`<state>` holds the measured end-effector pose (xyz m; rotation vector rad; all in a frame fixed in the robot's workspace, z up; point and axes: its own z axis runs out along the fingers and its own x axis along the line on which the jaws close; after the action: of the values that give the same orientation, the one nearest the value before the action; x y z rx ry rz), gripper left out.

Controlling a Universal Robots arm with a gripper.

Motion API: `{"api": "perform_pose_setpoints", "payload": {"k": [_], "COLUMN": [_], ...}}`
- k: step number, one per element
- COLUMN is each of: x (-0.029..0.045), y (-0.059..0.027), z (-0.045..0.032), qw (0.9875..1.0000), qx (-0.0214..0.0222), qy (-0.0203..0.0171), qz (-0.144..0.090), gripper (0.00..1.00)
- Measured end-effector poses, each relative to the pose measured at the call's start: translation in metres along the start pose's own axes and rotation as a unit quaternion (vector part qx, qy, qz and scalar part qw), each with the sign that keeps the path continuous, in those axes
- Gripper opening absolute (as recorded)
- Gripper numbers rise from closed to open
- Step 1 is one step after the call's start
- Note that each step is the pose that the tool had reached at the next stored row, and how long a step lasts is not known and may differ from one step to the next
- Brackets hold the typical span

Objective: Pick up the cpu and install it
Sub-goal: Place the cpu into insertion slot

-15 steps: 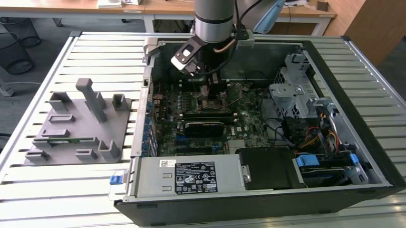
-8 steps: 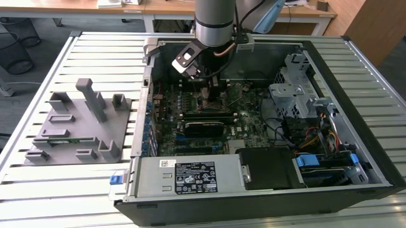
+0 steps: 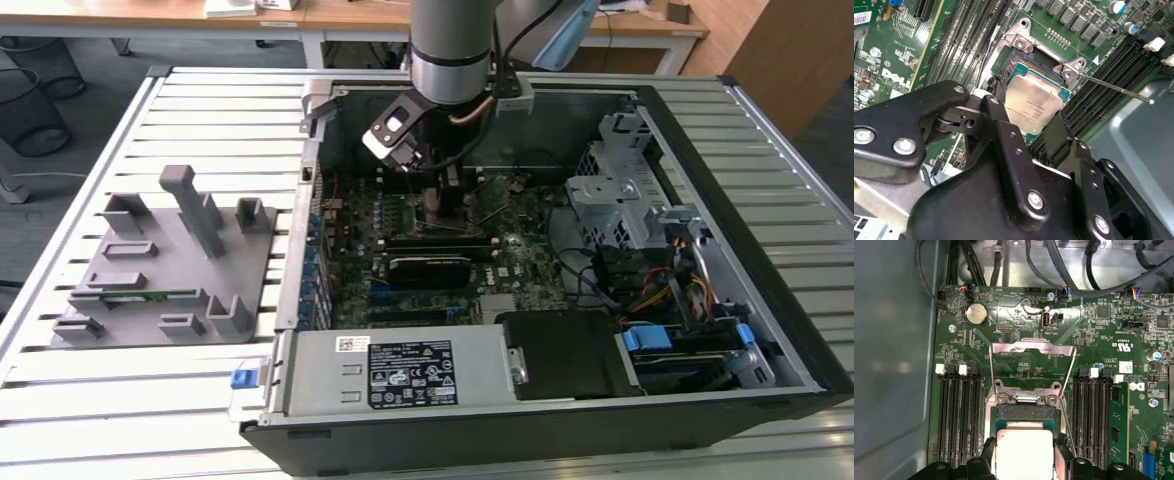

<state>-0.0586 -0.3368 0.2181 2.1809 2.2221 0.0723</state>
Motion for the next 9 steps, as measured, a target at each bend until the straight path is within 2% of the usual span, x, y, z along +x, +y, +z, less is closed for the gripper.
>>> {"api": "perform_pose_setpoints", "payload": {"k": [9], "x": [-0.0001], "y": [0.0], "z": [0.0066], "qw": [1.0], "qx": [0.0], "qy": [-0.0002], "qz": [0.004], "gripper": [0.54]}}
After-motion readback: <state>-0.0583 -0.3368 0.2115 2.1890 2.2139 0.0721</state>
